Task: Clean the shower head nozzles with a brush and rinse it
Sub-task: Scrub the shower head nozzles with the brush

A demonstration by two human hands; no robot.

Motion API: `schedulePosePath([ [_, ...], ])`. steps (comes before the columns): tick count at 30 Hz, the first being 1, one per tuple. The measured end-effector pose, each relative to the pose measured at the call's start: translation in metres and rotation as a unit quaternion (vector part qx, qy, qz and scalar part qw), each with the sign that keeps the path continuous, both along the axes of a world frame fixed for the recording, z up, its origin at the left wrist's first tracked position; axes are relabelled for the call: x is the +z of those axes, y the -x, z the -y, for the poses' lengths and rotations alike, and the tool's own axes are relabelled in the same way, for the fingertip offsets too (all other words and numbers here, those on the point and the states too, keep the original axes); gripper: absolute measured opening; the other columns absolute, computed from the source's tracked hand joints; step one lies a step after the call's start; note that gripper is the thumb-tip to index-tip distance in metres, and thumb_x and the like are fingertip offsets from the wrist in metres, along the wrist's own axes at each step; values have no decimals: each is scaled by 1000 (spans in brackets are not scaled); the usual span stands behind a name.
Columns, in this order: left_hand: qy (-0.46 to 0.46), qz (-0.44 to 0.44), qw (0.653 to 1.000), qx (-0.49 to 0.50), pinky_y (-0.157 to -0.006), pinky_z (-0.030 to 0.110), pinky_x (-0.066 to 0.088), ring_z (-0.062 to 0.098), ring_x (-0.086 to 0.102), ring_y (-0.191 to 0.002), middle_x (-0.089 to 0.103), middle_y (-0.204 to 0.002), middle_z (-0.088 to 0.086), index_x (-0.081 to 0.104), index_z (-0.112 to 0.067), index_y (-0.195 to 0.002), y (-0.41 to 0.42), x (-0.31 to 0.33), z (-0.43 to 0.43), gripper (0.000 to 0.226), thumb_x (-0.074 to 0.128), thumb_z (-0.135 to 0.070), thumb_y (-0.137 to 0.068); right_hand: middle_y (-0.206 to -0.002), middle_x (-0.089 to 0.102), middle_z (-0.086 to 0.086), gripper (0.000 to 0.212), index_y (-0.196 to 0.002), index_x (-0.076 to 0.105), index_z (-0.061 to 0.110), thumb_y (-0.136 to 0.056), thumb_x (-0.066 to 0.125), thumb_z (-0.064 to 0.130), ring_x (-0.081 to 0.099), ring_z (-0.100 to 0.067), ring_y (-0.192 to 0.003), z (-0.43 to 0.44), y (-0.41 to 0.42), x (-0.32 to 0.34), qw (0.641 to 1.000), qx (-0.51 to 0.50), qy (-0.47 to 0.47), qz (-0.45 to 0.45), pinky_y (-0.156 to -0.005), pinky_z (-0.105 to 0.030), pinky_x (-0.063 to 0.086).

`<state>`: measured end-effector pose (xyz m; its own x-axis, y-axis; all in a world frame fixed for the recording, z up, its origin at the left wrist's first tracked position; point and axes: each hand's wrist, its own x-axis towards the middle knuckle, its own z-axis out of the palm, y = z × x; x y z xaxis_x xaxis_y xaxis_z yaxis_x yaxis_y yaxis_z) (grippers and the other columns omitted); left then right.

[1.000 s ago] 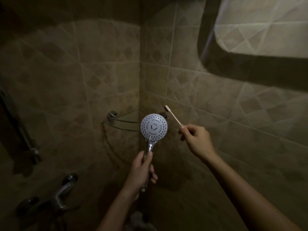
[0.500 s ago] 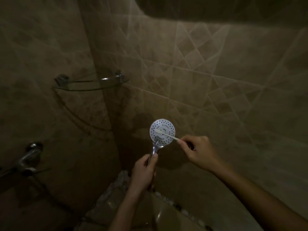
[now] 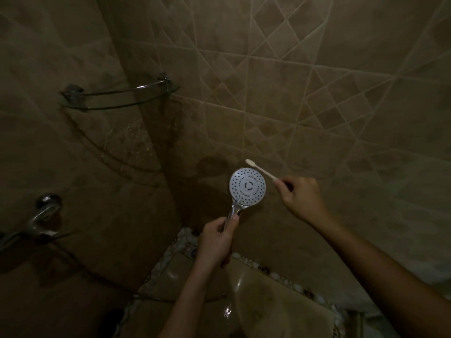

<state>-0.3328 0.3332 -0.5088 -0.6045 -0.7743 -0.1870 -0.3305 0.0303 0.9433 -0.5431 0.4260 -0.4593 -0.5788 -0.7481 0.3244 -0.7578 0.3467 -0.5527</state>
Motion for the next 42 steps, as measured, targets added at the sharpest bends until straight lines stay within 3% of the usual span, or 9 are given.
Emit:
schedulePosePath([
  [6,-1,0,1000,-11,-36,21,29,12,41,-34,43,-53,7,55,0,-74,-13,-1,7,47,58,-41,-97,-55,54,15,22,-78,69,28,-98,61,32,56,-8,-50,-5,-30,9,968,239,-71,-12,-46,-12,37],
  [11,-43,-12,999,-27,-34,18,30,18,40,-33,43,-53,9,56,-5,-76,-21,3,13,45,56,-44,-98,-60,63,9,19,-91,75,21,-97,61,32,56,-5,-48,7,-18,9,1000,7,-23,-6,-47,-20,42],
  [16,-50,-33,998,-30,-35,18,29,18,41,-35,45,-52,6,58,-11,-74,-23,2,15,39,56,-42,-99,-55,56,13,19,-83,69,29,-98,59,35,58,-10,-50,-4,-41,14,970,230,-76,-25,-44,-15,40],
  [21,-61,-36,997,-35,-33,17,29,18,40,-36,45,-55,8,56,-11,-73,-27,0,16,39,55,-40,-100,-58,63,7,23,-91,78,16,-98,61,29,55,-5,-46,6,-25,11,998,-25,-30,-43,-45,-17,36],
  [26,-70,-30,996,-37,-34,19,30,13,43,-35,49,-55,7,57,-16,-69,-32,-5,17,40,55,-43,-99,-52,45,20,20,-77,65,29,-97,62,30,53,-3,-48,-6,-51,6,974,206,-89,-41,-45,-8,33],
  [30,-72,-29,997,-28,-33,17,28,13,40,-32,47,-49,3,50,-18,-62,-31,-5,16,43,55,-40,-99,-54,55,14,21,-89,78,14,-96,63,27,49,-3,-42,5,-33,-3,997,13,-41,-64,-45,-11,32],
  [35,-67,-41,996,-34,-33,16,28,9,40,-31,46,-50,3,53,-15,-67,-33,-4,18,41,54,-37,-101,-55,50,17,23,-78,68,23,-98,60,30,50,-3,-45,-2,-57,6,974,202,-87,-54,-46,-10,35],
  [40,-78,-47,995,-31,-32,17,27,13,38,-30,45,-49,5,51,-15,-66,-33,-3,19,42,54,-38,-101,-56,60,9,24,-90,77,18,-98,60,32,56,-6,-47,6,-30,3,998,-54,-32,-17,-45,-18,41],
  [42,-87,-52,994,-28,-32,16,26,14,37,-30,45,-52,9,54,-12,-71,-31,-1,18,40,53,-38,-101,-54,57,14,17,-88,74,31,-98,61,29,57,-6,-49,0,-37,9,999,49,-21,-6,-45,-14,39],
])
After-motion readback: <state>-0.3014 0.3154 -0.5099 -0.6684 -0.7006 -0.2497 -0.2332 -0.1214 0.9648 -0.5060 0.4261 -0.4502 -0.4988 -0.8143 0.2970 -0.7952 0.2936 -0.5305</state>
